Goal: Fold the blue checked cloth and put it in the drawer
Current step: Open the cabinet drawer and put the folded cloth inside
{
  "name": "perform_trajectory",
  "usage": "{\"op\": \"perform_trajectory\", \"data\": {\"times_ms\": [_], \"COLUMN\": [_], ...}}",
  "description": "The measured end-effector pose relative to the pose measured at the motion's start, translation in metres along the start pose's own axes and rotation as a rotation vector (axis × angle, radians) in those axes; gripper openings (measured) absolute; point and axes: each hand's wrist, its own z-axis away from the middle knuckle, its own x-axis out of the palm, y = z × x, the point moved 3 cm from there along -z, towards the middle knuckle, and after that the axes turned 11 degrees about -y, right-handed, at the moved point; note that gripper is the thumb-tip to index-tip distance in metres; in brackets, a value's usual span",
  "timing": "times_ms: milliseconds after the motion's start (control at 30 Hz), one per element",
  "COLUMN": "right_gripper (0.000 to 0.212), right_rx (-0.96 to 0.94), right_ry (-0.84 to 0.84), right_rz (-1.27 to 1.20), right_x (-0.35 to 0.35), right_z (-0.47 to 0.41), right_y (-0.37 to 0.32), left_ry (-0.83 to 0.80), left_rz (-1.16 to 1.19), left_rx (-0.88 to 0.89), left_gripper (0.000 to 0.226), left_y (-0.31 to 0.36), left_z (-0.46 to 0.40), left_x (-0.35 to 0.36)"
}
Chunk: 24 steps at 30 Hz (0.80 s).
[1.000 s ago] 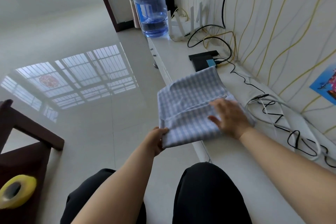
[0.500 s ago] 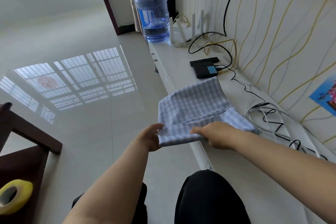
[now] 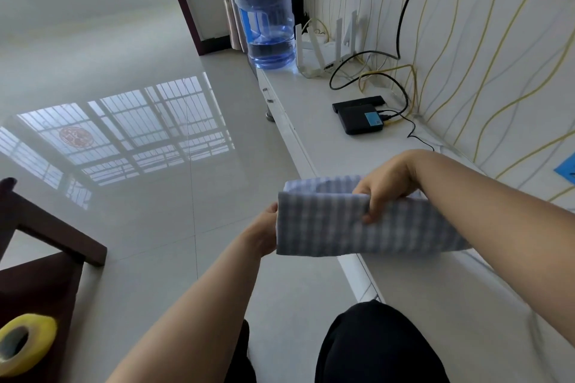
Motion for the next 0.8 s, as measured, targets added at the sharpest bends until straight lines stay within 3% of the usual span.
{"op": "perform_trajectory", "data": {"times_ms": [100,267,300,400,433,533,633,733,800], "right_gripper": [0.019,0.042,0.051,0.056,0.053,0.031,0.014,0.015,0.024], "right_rx": [0.044,0.175,0.211,0.272,0.253,0.162,0.052,-0.034,-0.067], "right_ry": [0.159,0.615,0.659,0.735,0.763,0.895,1.006,1.127,1.154], "right_rz": [-0.068,0.219,0.242,0.336,0.350,0.361,0.328,0.247,0.192], "right_x": [-0.034,-0.068,-0.067,-0.059,-0.058,-0.054,-0.046,-0.033,-0.027], "right_z": [-0.009,-0.047,-0.056,-0.076,-0.080,-0.079,-0.074,-0.070,-0.066], "right_y": [0.005,0.021,0.028,0.046,0.049,0.053,0.060,0.070,0.069], "left_ry": [-0.100,-0.062,-0.033,-0.011,-0.025,0.032,-0.022,-0.088,-0.058], "left_rz": [0.038,0.171,0.235,0.453,0.470,0.387,0.403,0.433,0.405], "left_rx": [-0.023,-0.147,-0.161,-0.167,-0.141,-0.129,-0.156,-0.137,-0.076], "left_gripper": [0.028,0.028,0.034,0.094,0.096,0.081,0.081,0.074,0.055], "left_y": [-0.007,-0.015,-0.013,-0.012,-0.010,-0.010,-0.009,-0.002,0.003], "left_z": [0.007,-0.003,-0.003,-0.009,-0.010,-0.011,-0.010,-0.008,-0.007], "left_x": [-0.003,-0.007,-0.005,-0.005,-0.003,-0.001,-0.003,-0.004,-0.002]}}
